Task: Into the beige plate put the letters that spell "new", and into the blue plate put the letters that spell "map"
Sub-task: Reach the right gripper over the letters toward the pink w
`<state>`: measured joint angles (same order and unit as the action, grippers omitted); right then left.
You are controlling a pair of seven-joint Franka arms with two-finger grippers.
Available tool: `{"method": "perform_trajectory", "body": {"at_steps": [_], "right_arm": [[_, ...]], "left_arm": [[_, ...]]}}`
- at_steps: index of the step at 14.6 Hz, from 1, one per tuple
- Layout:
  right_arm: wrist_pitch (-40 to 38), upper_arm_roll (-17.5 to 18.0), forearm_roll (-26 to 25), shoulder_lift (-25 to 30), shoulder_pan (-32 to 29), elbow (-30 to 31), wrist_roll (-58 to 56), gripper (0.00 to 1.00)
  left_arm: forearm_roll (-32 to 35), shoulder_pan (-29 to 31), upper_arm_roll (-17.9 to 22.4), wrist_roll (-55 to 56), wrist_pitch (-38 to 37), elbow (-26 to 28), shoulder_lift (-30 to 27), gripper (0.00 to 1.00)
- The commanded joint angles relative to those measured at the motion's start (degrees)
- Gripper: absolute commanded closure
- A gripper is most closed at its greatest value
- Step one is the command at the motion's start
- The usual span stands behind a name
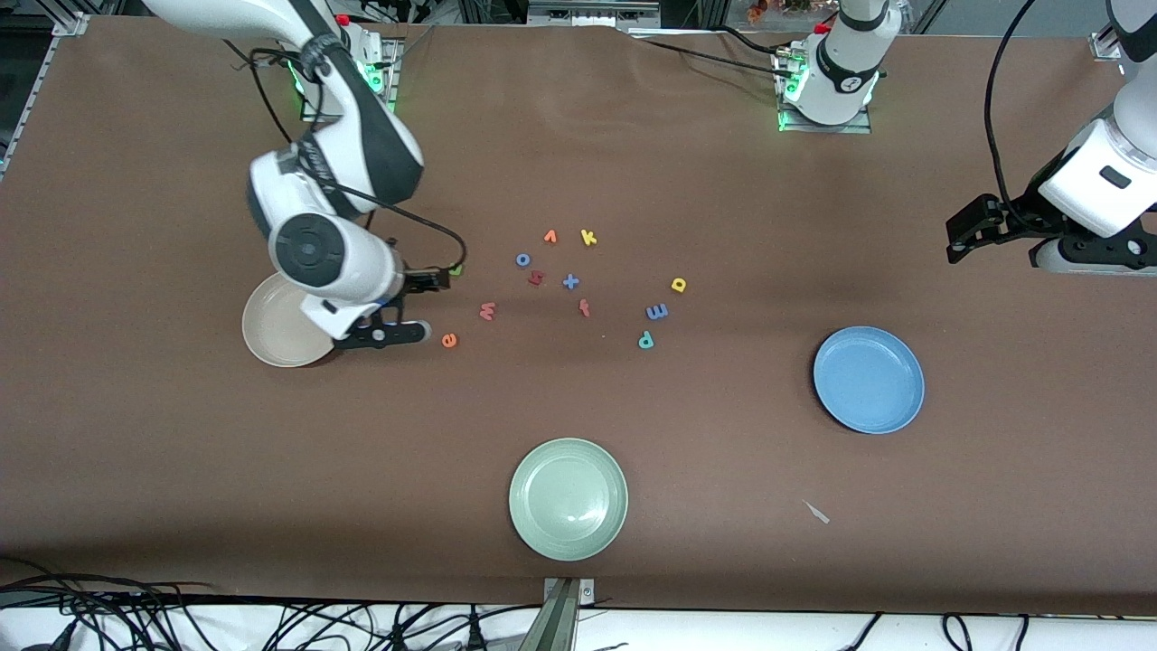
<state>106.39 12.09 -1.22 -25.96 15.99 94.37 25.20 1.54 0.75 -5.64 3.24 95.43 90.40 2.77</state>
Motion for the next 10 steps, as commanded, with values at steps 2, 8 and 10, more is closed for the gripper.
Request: {"method": "perform_trajectory", "body": {"at_steps": [2,8,10], "right_arm": [[12.48,-0.40,0.34,0.74,3.69,8.17,11.43,0.00],[25.35,-0.49,-0.19,-2.51,7.29,14.61,23.04,0.00],[27.28,-0.49,-0.62,-4.09,7.74,15.05,23.14,0.00]], "left_arm": [[-1.46,0.13,0.02,-0.43,-0.68,-1.11,0.66,0.00],[-1.19,-0.04,0.02,-0.51,-0.51,-1.20,1.45,0.00],[-0.67,-0.57,-0.59,-0.60,-0.51,-1.20,1.45,0.00]]}}
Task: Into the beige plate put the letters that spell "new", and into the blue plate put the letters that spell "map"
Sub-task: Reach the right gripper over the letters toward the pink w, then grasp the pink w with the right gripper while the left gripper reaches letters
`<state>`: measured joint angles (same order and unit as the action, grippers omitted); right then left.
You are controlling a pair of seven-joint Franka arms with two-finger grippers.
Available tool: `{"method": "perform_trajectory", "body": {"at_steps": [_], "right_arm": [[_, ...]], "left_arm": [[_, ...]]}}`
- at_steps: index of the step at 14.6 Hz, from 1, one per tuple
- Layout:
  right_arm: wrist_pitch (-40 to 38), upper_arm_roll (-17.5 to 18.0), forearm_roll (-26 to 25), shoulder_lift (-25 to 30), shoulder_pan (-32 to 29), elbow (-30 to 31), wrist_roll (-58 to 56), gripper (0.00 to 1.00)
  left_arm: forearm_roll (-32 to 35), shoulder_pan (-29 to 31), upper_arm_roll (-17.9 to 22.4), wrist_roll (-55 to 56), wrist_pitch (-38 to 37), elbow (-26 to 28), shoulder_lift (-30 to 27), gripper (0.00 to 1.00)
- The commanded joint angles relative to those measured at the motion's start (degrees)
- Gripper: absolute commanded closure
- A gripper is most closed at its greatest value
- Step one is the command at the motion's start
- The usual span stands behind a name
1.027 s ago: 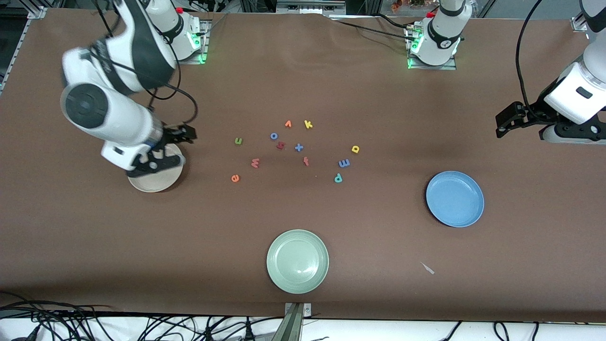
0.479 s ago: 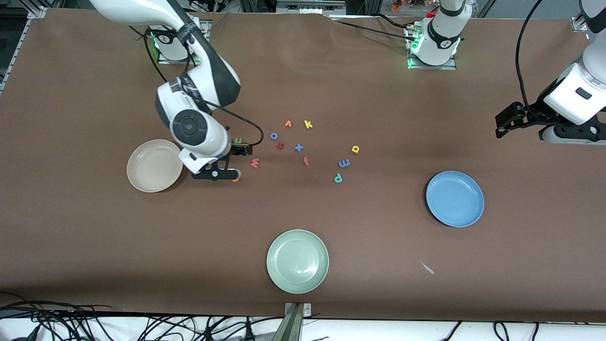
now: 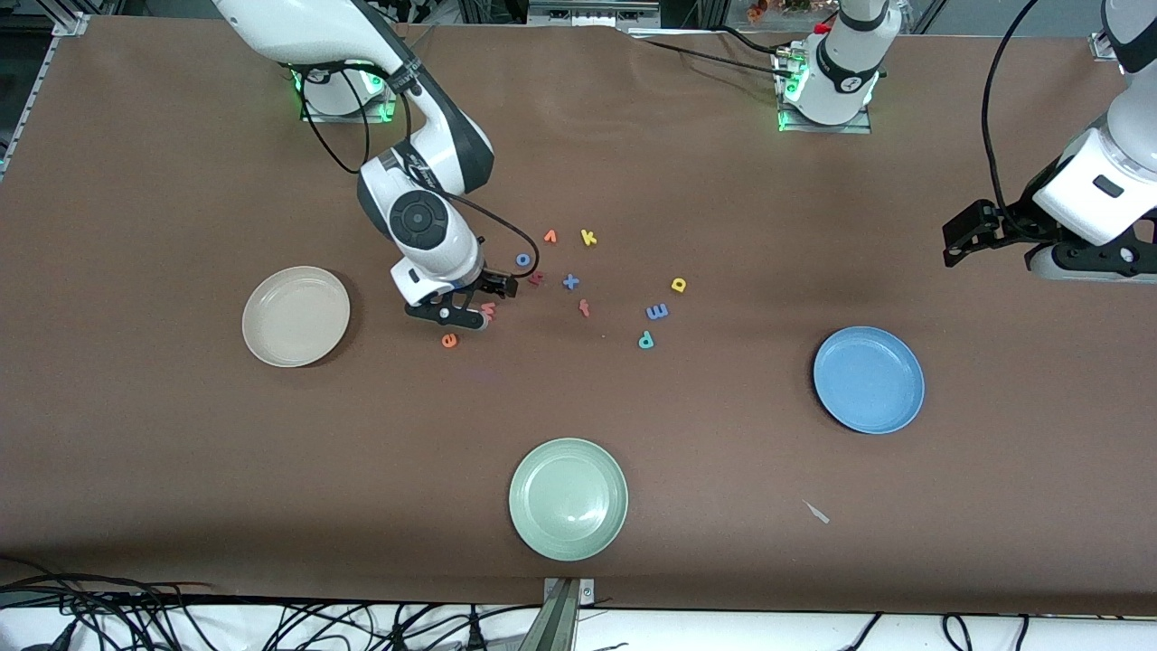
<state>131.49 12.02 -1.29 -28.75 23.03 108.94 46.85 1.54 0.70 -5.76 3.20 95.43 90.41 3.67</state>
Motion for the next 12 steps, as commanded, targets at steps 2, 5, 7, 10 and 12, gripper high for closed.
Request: {"method": "perform_trajectory", "body": {"at_steps": [2,5,7,10,12], "right_arm": [[3.86,-0.51,-3.09,-2.89,0.70,0.40,1.49,0.00],[5.71,-0.60,-5.03,-4.83,0.62,-0.21,1.40,0.00],[6.58,-0.69,-6.35,-5.44,0.44,-0.48,1.14,0.00],[8.69,-0.69,-6.53,-6.23,0.44,-0.48,1.14,0.01],[9.66,-0.69,-6.53,-6.94,0.44,-0.48,1.14,0.09]], "left_arm": [[-0.40,-0.53,-1.10,-0.56,-0.86,-0.85,0.55,0.00],[-0.40,-0.53,-1.36,-0.39,-1.39,-0.32,1.68,0.00],[-0.31,-0.88,-1.71,-0.91,-1.39,-0.32,4.92,0.00],[-0.31,-5.43,-2.77,-0.39,0.02,-1.28,10.81,0.00],[-0.40,-7.90,-2.77,-0.30,0.11,-1.20,13.80,0.00]]}}
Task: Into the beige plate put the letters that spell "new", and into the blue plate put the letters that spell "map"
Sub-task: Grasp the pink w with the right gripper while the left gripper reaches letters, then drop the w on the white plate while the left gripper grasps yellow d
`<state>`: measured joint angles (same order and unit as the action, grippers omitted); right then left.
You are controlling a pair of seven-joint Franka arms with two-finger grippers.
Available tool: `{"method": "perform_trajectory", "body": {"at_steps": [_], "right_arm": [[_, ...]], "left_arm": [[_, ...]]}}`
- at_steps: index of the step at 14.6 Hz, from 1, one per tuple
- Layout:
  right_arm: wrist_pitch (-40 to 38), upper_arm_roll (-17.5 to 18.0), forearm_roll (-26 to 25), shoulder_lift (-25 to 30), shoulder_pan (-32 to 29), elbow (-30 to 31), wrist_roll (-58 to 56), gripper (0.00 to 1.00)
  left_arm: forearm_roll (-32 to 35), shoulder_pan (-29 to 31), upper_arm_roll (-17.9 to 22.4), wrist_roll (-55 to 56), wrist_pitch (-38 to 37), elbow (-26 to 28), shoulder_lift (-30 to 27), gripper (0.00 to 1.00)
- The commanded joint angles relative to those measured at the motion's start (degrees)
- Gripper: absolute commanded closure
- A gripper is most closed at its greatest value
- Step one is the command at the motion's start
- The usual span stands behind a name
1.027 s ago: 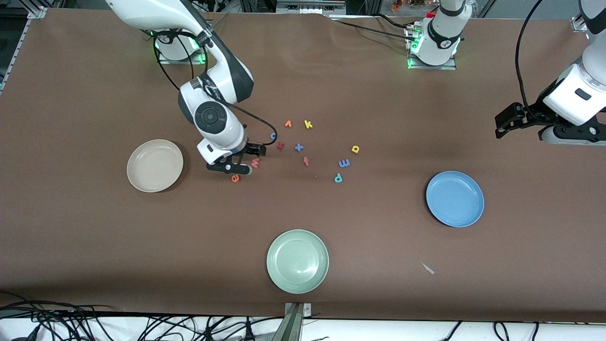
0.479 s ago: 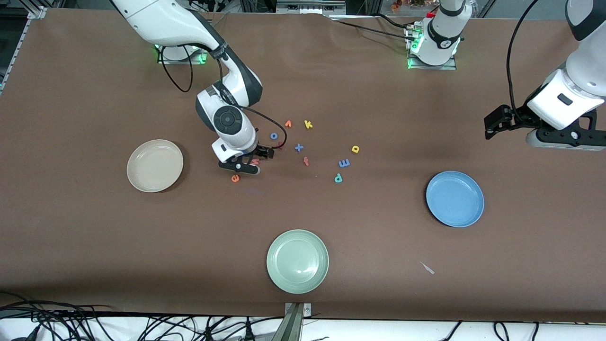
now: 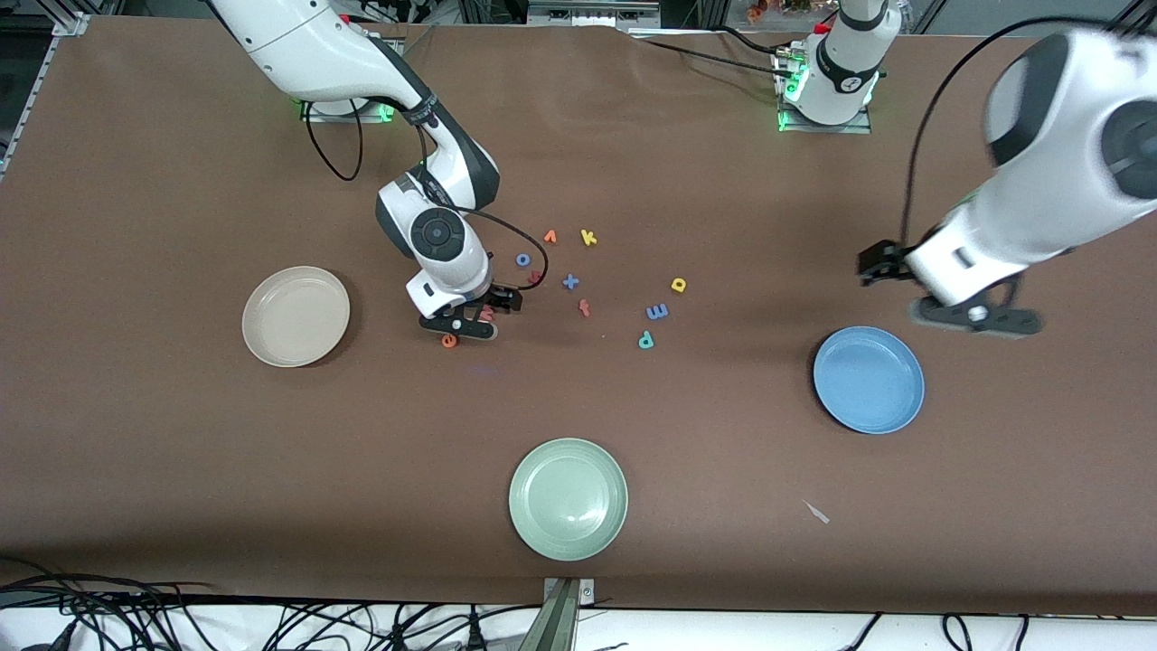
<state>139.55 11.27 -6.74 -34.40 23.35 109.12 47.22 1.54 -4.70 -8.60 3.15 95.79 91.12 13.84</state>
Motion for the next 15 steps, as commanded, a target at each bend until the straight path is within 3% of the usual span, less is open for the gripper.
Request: {"method": "perform_trajectory", "body": {"at_steps": [1,4,7,9,12,15], "right_arm": [[1.69,0.06,-1.09,-1.37,0.21,-0.66,0.77,0.13],[2.47,0.06,-1.17,-1.63,0.21,-0.57,0.68,0.34],[2.57,0.06,-1.17,-1.81,0.21,-0.57,0.68,0.75],[2.57,0.06,-1.17,-1.81,0.03,-0.66,0.59,0.97],[1.87,0.06,-1.17,-1.37,-0.23,-1.71,-0.28,1.00],[-3.66,-0.28,-1.09,0.99,-0.58,-2.77,-5.44,1.00]], "left_arm": [[-0.49,-3.81,0.07,0.10,-0.25,-1.91,5.13,0.00],[-0.40,-7.86,0.07,6.41,1.58,-1.30,8.21,0.00],[-0.49,-9.71,-0.10,7.31,3.70,-0.68,10.41,0.00],[-0.75,-10.24,-0.97,7.40,6.41,2.64,10.24,0.00],[-0.49,-10.51,-2.73,7.58,14.13,10.63,9.45,0.00],[-0.49,-10.51,-5.01,8.63,20.47,15.66,9.18,0.01]]}}
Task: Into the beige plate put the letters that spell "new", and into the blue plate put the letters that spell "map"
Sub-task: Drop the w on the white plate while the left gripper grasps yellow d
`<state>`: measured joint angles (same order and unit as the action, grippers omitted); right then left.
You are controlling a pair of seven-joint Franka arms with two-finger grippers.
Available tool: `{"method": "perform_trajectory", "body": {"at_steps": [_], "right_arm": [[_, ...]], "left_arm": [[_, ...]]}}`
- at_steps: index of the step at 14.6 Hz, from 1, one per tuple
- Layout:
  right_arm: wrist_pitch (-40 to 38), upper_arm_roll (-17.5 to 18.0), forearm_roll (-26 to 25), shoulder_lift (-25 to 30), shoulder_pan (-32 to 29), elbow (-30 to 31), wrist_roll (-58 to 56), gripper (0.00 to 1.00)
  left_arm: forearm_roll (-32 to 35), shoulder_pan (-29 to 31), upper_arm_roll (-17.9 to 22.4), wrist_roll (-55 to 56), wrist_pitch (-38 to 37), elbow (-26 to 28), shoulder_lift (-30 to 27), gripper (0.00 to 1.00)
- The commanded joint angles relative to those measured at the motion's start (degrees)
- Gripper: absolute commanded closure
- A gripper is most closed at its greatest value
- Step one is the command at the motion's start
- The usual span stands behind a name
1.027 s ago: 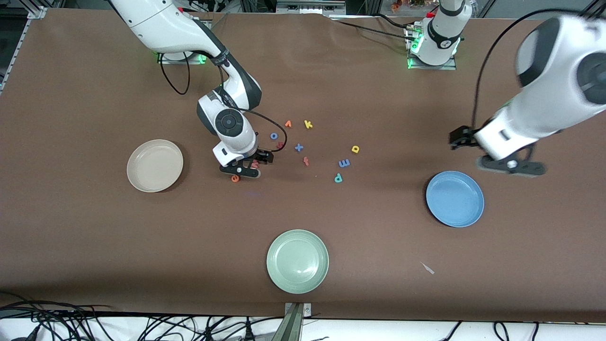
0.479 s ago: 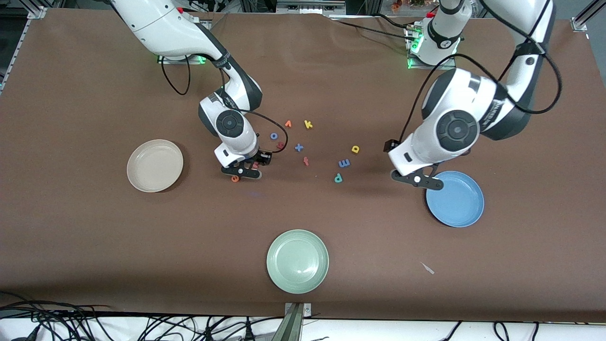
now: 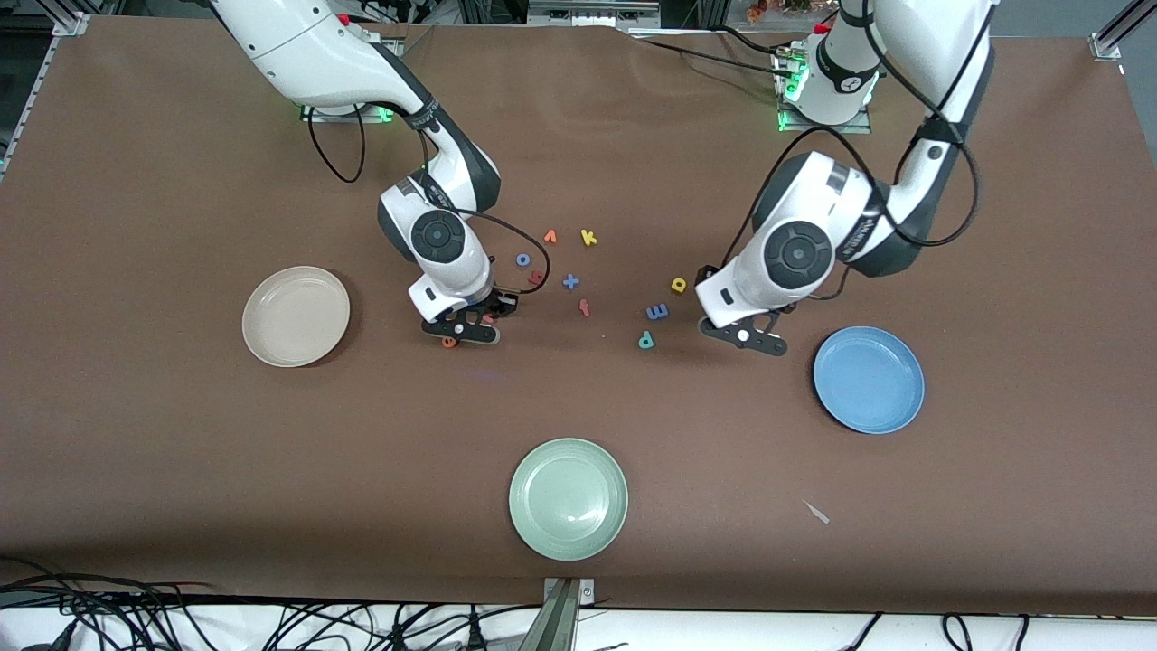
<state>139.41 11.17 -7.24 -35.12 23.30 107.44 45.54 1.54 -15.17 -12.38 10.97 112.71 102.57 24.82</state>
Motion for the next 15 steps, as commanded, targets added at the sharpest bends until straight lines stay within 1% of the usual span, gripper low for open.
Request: {"method": "perform_trajectory", "body": {"at_steps": [1,3,4,6,7,8,11,13,15], "right_arm": [[-6.14,-1.66,-0.67,3.72,-0.63,-0.48,-6.92,1.00],[-11.16,-4.03,-0.41,7.41,-0.72,0.48,-15.17,1.00],[-11.44,-5.79,-0.41,9.69,-0.72,2.41,-19.57,1.00],[-9.87,-9.04,-0.32,13.65,-0.72,7.24,-27.92,1.00],[-8.55,-10.71,-0.23,15.15,-0.72,9.61,-31.44,1.00],[-6.80,-12.29,-0.23,16.38,-0.72,11.63,-35.04,1.00],[-1.79,-18.00,0.20,18.24,-0.72,16.91,-47.78,1.00],[0.77,-21.44,0.29,18.24,-0.89,19.03,-54.91,1.00],[0.78,-23.81,0.38,18.15,-0.98,19.65,-60.98,1.00]], "left_arm": [[-0.49,-0.47,-2.46,1.24,5.65,5.26,-1.45,0.01],[-0.40,-3.53,-2.83,4.04,11.27,8.60,-0.65,0.02],[-0.23,-4.33,-2.74,4.32,13.65,9.83,-0.04,0.03],[5.45,-4.52,-3.17,4.84,16.83,11.16,1.36,0.06],[7.05,-5.13,-3.18,5.72,17.19,11.25,2.33,0.07],[7.16,-5.92,-3.18,6.08,17.62,11.17,2.95,0.08],[7.33,-6.71,-3.18,6.08,20.44,11.34,5.23,0.08],[10.04,-6.63,-3.18,6.08,21.58,11.34,6.03,0.14],[12.16,-6.37,-3.18,5.99,21.58,11.34,6.64,0.17]]}}
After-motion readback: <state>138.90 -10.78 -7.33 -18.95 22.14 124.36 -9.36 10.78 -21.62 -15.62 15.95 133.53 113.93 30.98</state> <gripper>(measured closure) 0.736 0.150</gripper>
